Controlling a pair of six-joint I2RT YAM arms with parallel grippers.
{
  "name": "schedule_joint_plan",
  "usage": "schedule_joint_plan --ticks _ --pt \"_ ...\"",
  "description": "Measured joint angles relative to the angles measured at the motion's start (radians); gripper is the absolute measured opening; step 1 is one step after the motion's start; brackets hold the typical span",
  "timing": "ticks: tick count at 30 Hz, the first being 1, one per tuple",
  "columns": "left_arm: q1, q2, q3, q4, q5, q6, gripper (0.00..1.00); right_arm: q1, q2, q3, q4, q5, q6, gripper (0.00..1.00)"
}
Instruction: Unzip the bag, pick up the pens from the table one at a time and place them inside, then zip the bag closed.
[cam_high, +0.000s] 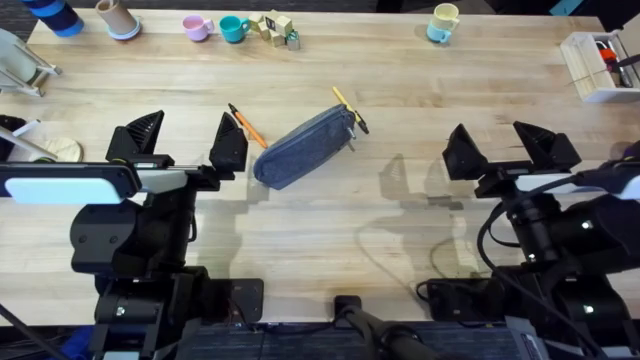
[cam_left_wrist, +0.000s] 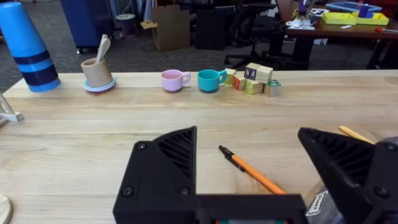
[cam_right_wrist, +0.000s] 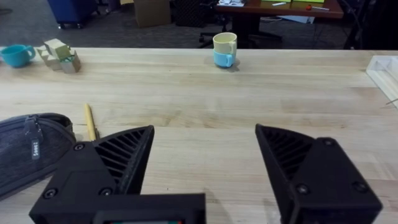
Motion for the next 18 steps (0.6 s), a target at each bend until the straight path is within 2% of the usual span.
schedule_joint_plan --ticks 18 --pt "0.000 0.000 0.000 -0.006 0.005 0.004 0.994 0.000 0.000 0.001 -0.011 0.000 0.004 0.995"
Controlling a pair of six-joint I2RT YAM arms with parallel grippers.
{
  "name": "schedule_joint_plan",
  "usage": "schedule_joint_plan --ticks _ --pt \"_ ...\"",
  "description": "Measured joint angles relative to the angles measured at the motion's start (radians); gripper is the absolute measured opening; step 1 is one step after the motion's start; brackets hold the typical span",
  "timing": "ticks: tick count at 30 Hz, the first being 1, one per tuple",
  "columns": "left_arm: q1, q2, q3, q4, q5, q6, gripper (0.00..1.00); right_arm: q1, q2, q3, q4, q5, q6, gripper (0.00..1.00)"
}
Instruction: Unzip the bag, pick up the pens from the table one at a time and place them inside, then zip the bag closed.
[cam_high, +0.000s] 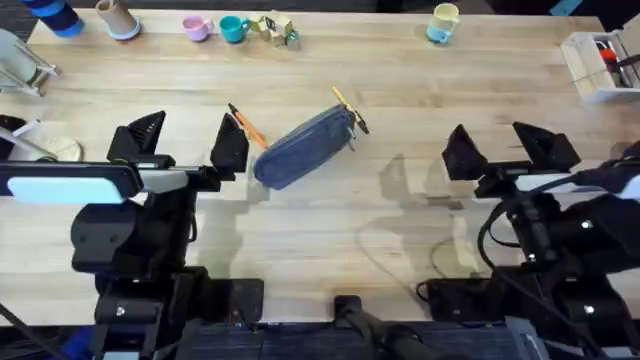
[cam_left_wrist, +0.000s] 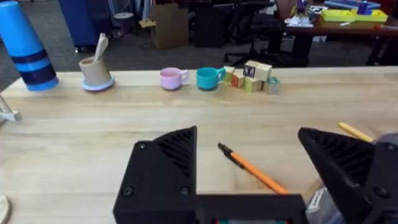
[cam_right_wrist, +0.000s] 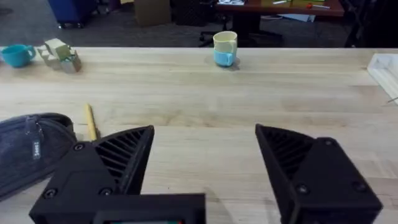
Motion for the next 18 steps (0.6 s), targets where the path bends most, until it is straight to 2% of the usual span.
schedule_joint_plan --ticks 4,7,12,18 --pt "0.000 0.000 0.019 -0.089 0.000 0.002 0.993 0.000 0.001 0.011 -0.022 0.001 0.011 0.996" --pt "0.000 0.007 0.093 -0.203 0.000 0.004 0.993 0.000 0.024 0.071 -0.128 -0.004 -0.002 0.996" --pt "0.000 0.095 0.315 -0.351 0.000 0.008 0.993 0.000 0.158 0.258 -0.267 -0.006 -0.032 0.996" --pt "0.000 0.317 0.623 -0.573 0.018 0.009 0.995 0.000 0.412 0.545 -0.356 -0.007 -0.043 0.996"
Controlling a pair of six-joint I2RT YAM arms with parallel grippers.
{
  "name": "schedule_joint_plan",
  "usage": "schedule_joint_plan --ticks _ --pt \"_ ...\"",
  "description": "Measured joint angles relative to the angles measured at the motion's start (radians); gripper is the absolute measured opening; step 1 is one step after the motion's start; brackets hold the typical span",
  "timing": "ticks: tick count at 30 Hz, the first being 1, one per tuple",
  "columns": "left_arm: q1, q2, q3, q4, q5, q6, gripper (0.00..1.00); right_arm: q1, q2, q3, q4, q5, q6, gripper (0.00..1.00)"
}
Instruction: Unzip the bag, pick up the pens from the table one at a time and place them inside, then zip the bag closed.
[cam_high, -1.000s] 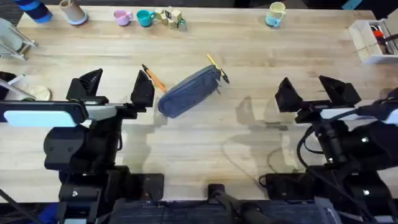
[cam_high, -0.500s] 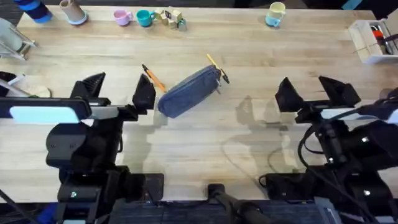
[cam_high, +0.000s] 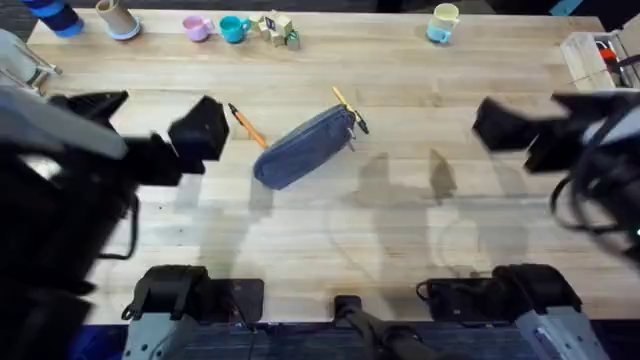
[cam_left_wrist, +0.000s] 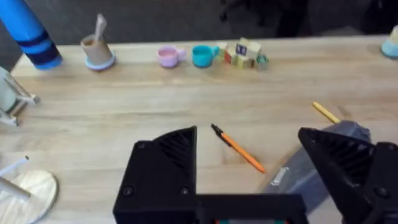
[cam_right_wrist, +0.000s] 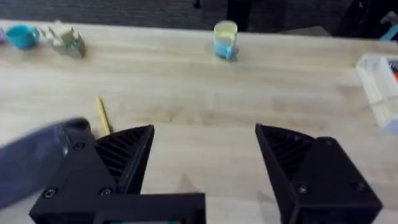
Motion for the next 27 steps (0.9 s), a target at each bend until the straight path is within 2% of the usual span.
schedule_joint_plan --ticks 6,12,16,21,23,27 --pt "0.000 0.246 0.281 -0.178 0.020 0.016 0.992 0.000 0.283 0.273 -0.056 0.000 -0.003 0.996" --pt "0.000 0.423 0.471 -0.288 0.072 0.050 0.993 0.000 0.516 0.482 -0.183 -0.027 -0.003 0.996" --pt "0.000 0.496 0.514 -0.310 0.112 0.059 0.993 0.000 0.602 0.531 -0.201 -0.050 -0.003 0.996" --pt "0.000 0.525 0.516 -0.355 0.141 0.082 0.993 0.000 0.628 0.532 -0.208 -0.063 -0.003 0.996" --pt "0.000 0.525 0.517 -0.405 0.169 0.128 0.993 0.000 0.627 0.532 -0.207 -0.065 -0.003 0.996" --pt "0.000 0.525 0.518 -0.523 0.258 0.275 0.993 0.000 0.627 0.533 -0.208 -0.071 -0.003 0.995"
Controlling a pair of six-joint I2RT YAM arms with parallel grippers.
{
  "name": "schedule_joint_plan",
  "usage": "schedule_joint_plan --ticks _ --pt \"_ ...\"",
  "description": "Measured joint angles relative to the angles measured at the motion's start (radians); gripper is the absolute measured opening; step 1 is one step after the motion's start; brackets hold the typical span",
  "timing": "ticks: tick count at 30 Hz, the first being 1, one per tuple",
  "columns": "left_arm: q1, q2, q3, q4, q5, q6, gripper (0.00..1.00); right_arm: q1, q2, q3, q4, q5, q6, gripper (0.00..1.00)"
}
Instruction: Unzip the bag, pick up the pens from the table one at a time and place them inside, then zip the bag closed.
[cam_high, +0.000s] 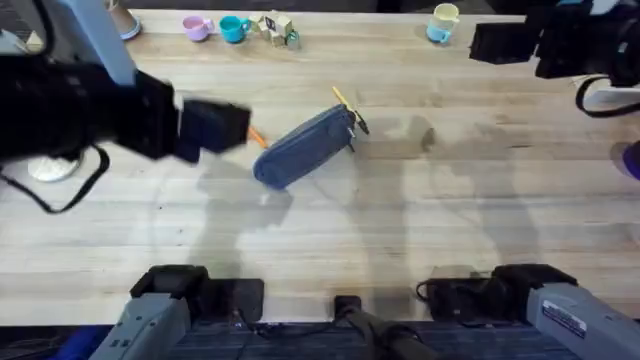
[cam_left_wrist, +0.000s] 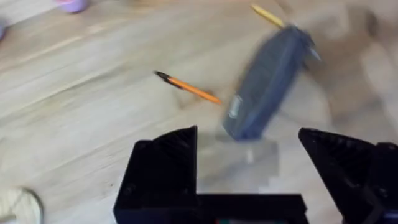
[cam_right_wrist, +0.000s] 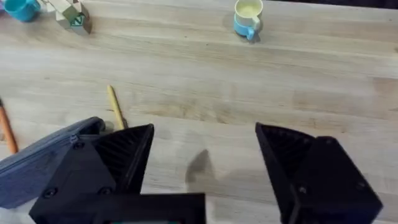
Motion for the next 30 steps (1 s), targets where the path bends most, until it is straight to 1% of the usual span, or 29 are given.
schedule_joint_plan --ticks 3,5,9,11,15,26,30 --pt "0.000 0.000 0.000 -0.090 0.068 0.160 0.993 0.000 0.000 0.000 0.000 0.000 0.000 0.995" --pt "0.000 0.000 0.000 -0.132 0.099 0.264 0.993 0.000 0.000 0.000 0.001 0.000 0.000 0.995" --pt "0.000 0.000 0.000 -0.173 0.130 0.437 0.993 0.000 0.000 0.000 0.001 0.000 0.000 0.995" --pt "0.000 0.000 0.000 -0.171 0.140 0.489 0.993 0.000 0.000 0.000 0.001 0.000 0.000 0.995" --pt "0.000 0.000 0.000 -0.167 0.168 0.549 0.993 0.000 0.000 0.000 0.001 0.000 0.000 0.995" --pt "0.000 0.000 -0.006 -0.175 0.178 0.606 0.995 0.000 0.000 0.000 0.001 0.000 0.000 0.995" --pt "0.000 -0.009 -0.080 -0.149 0.181 0.642 0.997 0.000 0.000 0.000 0.001 0.000 0.000 0.995"
